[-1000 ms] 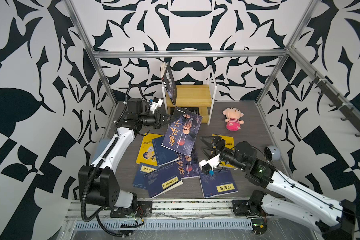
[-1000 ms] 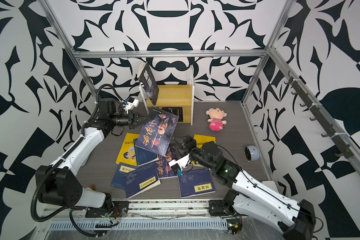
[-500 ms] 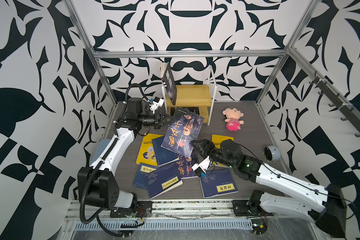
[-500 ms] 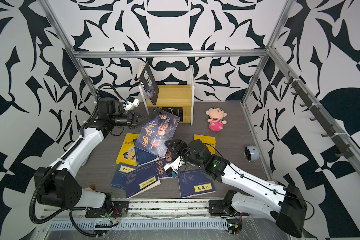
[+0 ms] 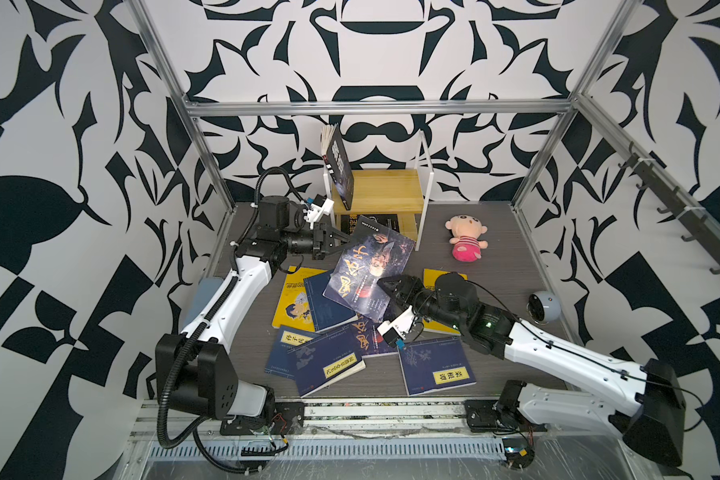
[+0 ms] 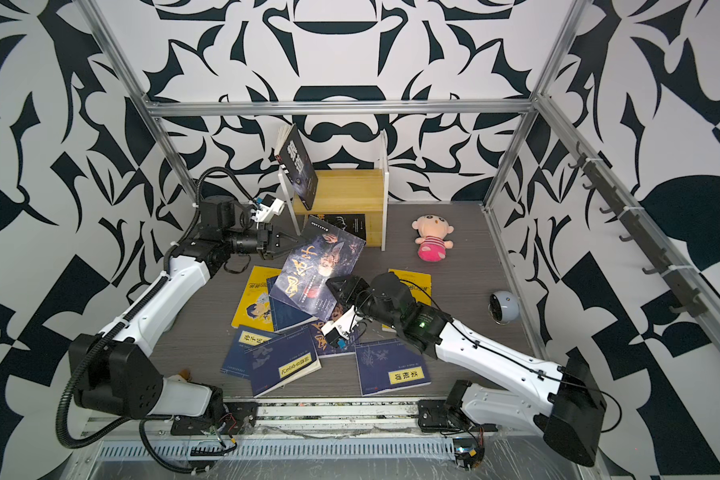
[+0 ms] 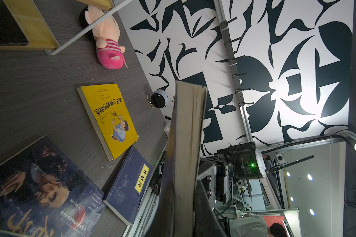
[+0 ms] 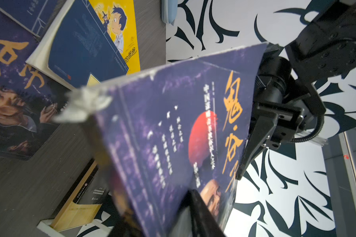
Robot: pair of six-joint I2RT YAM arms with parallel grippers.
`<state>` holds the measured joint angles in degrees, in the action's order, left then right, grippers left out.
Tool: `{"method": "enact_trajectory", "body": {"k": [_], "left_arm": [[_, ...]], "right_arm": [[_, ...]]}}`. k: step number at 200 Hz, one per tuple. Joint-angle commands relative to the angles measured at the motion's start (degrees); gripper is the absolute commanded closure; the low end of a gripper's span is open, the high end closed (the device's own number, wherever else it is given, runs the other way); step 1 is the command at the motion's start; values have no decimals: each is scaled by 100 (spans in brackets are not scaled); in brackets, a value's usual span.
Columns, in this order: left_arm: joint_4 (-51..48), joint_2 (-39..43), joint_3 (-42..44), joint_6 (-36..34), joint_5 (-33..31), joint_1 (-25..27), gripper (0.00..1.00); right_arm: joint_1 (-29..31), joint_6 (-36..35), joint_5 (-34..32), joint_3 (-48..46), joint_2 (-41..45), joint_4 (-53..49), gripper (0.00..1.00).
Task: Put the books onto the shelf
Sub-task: 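Lift the purple book upright with the right gripper while the left arm withdraws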
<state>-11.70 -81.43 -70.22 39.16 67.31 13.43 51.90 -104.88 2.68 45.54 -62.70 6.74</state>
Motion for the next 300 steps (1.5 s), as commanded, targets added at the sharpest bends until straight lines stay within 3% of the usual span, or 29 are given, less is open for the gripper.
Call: {"method": "enact_trajectory", "body": {"k": [1, 6, 19, 29, 44, 58, 107, 146, 159, 174, 245, 278, 300], "left_arm": [[98, 197, 100, -148, 151, 35, 100], [98, 201, 110, -176, 122, 37, 99], [98, 223, 133, -277, 36, 12, 67], [92, 233, 139, -369, -70, -43, 53], [-14, 254, 117, -456, -384, -195, 37], [-199, 341, 79, -652, -647, -378, 31], [-825, 794, 71, -1306, -1484, -1116, 22], [-2243, 1144, -44, -2335, -3188, -1263, 16], [-2284, 1322, 198, -2504, -3545, -1281, 6], [-2191, 1480, 499, -2543, -3646, -1407, 0], [-1766, 1583, 1013, -2665, -3997, -1990, 0], [-1767, 1525, 1027, -2851, -4214, -1990, 1], [-1733, 1512, 1096, -2922, -4281, -1943, 1]], "right_arm": [[27, 163, -65, 284, 88, 334, 96], [31, 191, -74, 280, 107, 329, 100], [39, 376, -79, 247, 163, 373, 100], [35, 576, -74, 207, 200, 403, 100], [48, 801, -57, 89, 287, 407, 100], [77, 1071, -66, -60, 404, 453, 100], [110, 2709, -244, -312, 917, 485, 100], [103, 4446, -617, -113, 1040, 69, 100], [109, 4980, -727, 8, 976, -181, 100], [110, 5513, -813, 216, 810, -559, 100], [64, 8496, -2028, 996, 43, -998, 100], [58, 8833, -2467, 1064, -285, -946, 100], [43, 8514, -2754, 1352, -564, -1164, 100]]}}
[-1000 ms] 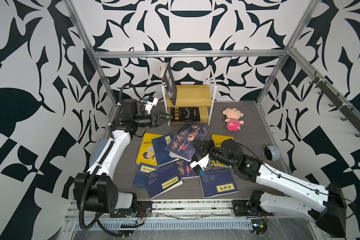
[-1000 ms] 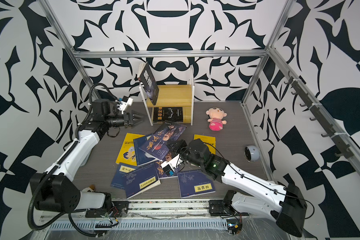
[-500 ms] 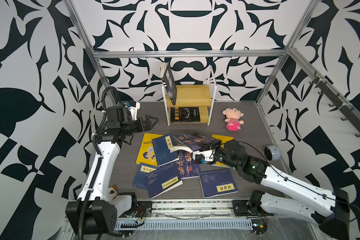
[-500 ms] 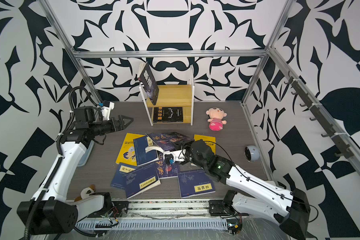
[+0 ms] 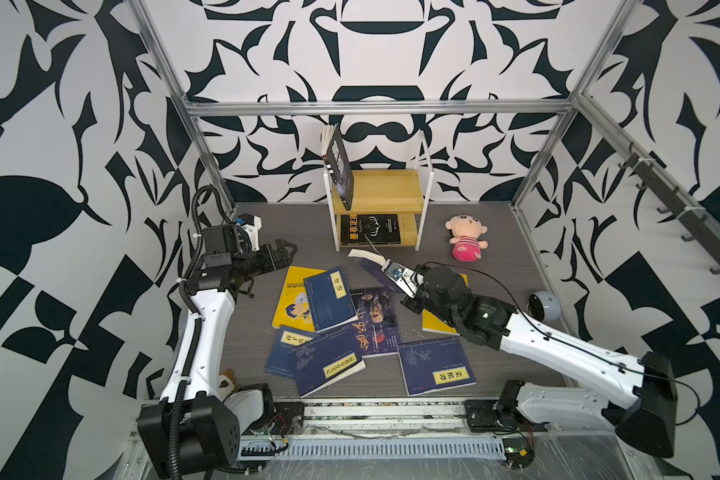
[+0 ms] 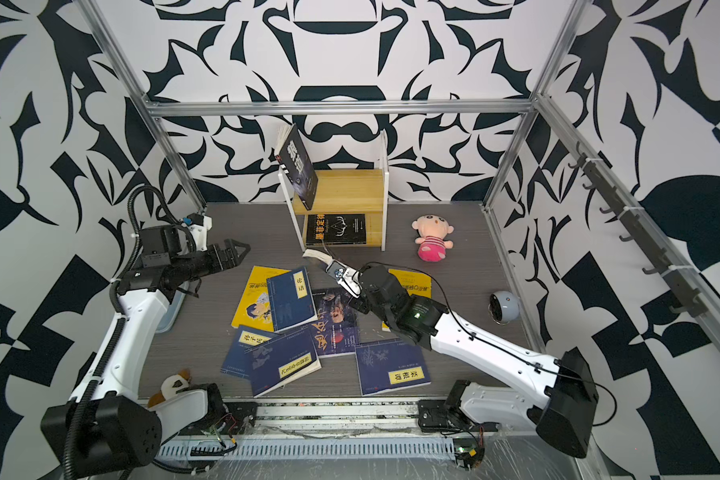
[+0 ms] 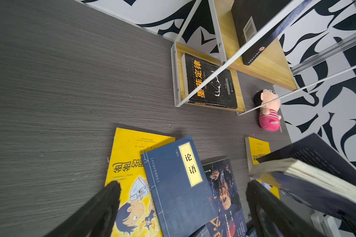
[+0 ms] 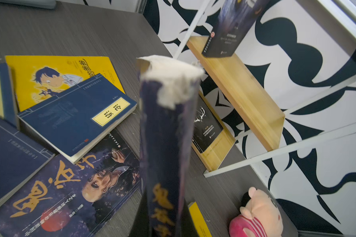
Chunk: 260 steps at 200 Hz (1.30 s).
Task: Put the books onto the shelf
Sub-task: 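Lift the purple book upright with the right gripper while the left arm withdraws, then carry the upright purple book with the right gripper to the wooden shelf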
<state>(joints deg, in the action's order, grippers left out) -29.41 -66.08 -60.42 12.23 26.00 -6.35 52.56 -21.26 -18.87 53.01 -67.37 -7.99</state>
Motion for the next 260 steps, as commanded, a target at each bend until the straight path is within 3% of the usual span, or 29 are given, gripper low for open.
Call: {"method": "enact_trajectory", "body": {"k": [1, 54, 73, 107, 128, 195, 260], "left_arm": [[34, -20, 118, -238, -153, 36, 1], [12, 83, 165, -400, -277, 172, 1], [45, 118, 204, -403, -247, 196, 1], [74, 111, 205, -396, -254, 234, 1], [108, 128, 219, -378, -244, 276, 0], [154, 197, 271, -355, -218, 369, 0], [162, 279, 292, -381, -174, 467, 0]], "right_arm": [[-19, 151, -608, 631, -112, 290, 100], [-55, -828, -772, 1512, -716, -107, 100], [-249, -266, -524, 1771, -760, -151, 100], [-799, 1776, -300, 2261, -736, 103, 100], [-1028, 2409, -51, 2601, -904, 225, 100], [-1356, 3285, -504, 3389, -1564, 1198, 100], [-1475, 3225, -893, 4371, -2849, 2294, 100]]}}
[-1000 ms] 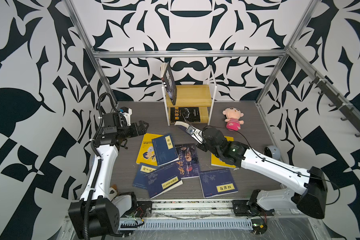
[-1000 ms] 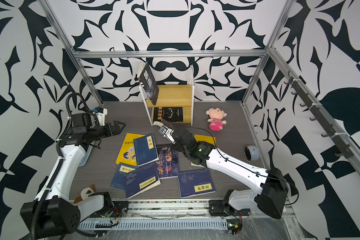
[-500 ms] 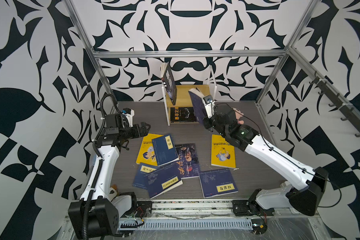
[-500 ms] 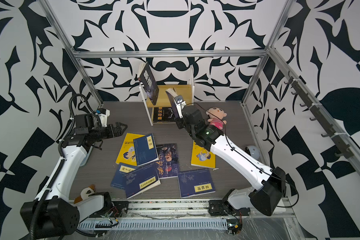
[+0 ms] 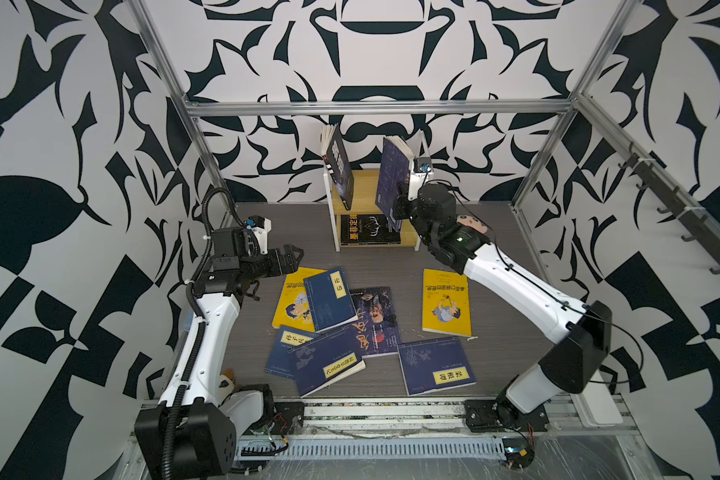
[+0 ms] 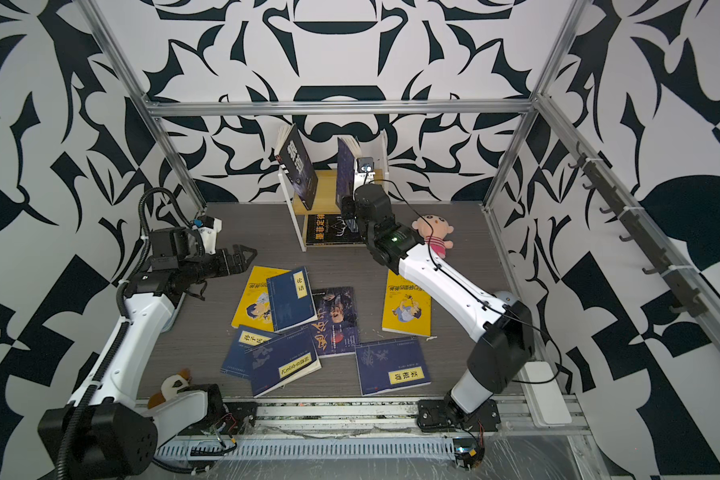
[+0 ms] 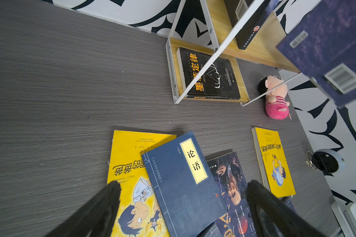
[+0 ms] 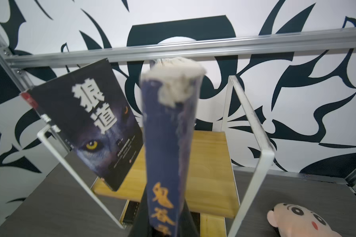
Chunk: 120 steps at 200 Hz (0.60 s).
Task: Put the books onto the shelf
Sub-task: 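Carry the upright purple book with the right gripper to the wooden shelf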
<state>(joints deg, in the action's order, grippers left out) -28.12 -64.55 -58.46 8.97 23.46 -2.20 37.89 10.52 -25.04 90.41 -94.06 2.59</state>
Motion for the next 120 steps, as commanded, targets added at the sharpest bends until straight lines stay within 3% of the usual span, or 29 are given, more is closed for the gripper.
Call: {"method": "enact_trajectory", "body": {"k": [1, 120], "left_arm": [[29, 127, 96, -55, 79, 52, 0], [-1, 166, 88, -144, 9, 215, 1]], "right_arm": [[-5, 42, -284, 651, -194, 1258, 100], [102, 3, -196, 2078, -2073, 1963, 100]]}}
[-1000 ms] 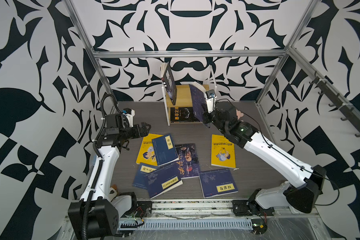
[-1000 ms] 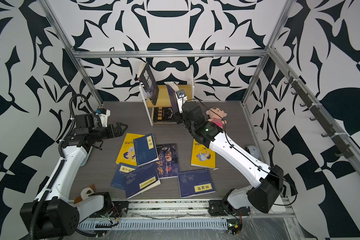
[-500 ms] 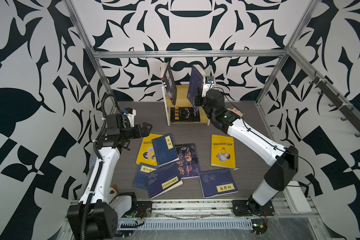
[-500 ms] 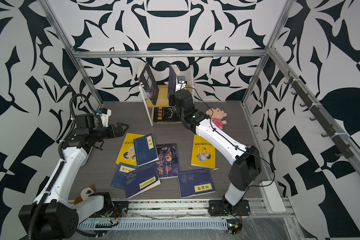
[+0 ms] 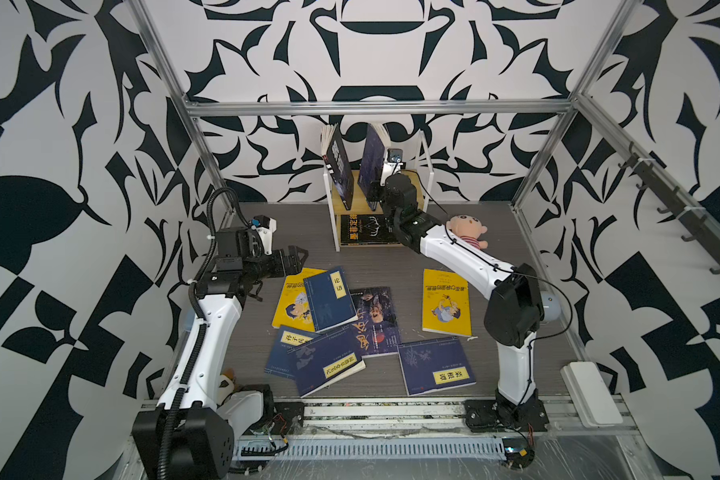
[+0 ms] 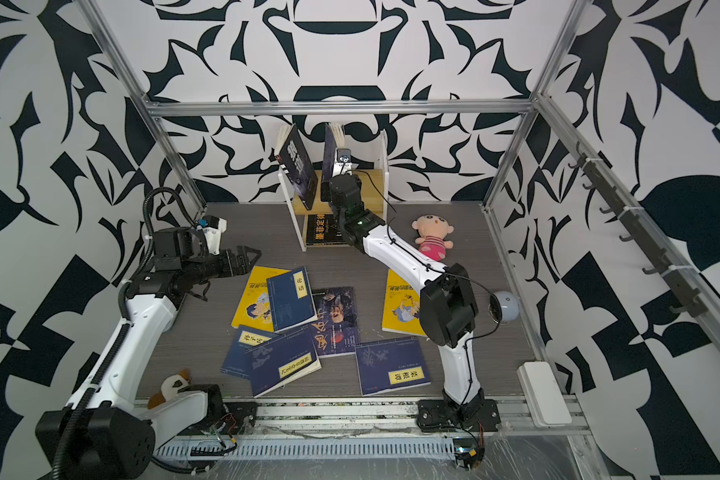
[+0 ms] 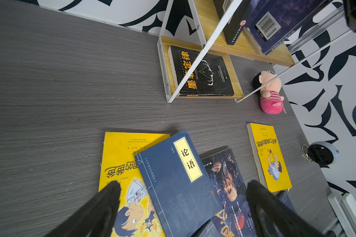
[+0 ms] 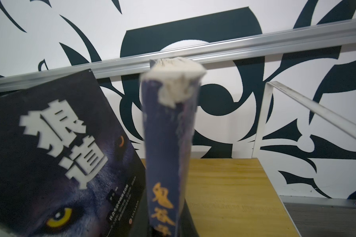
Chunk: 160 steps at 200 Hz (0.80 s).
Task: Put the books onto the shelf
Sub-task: 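Carry the upright purple book with the right gripper to the wooden shelf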
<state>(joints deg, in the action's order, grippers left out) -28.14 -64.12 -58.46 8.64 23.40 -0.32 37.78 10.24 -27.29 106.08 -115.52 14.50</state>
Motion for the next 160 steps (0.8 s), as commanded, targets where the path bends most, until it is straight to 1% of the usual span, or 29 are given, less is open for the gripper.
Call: {"method": "enact_trajectory", "body": {"k": [1, 29, 91, 132, 160], "left_arm": [[2, 125, 88, -110, 16, 29, 1], [-15, 150, 88, -126, 6, 34, 1], [-25, 196, 102, -194, -19, 77, 0], [-33, 190, 92, -198, -14, 106, 1], [-42, 190, 96, -222, -15, 126, 0]], "right_arm": [[114, 31, 30, 519, 61, 773, 100], [234, -52, 31, 672, -108, 765, 100], [362, -209, 93, 669, -172, 669, 100], [362, -348, 243, 1013, -377, 374, 89], [362, -465, 488, 1349, -538, 87, 84]]}}
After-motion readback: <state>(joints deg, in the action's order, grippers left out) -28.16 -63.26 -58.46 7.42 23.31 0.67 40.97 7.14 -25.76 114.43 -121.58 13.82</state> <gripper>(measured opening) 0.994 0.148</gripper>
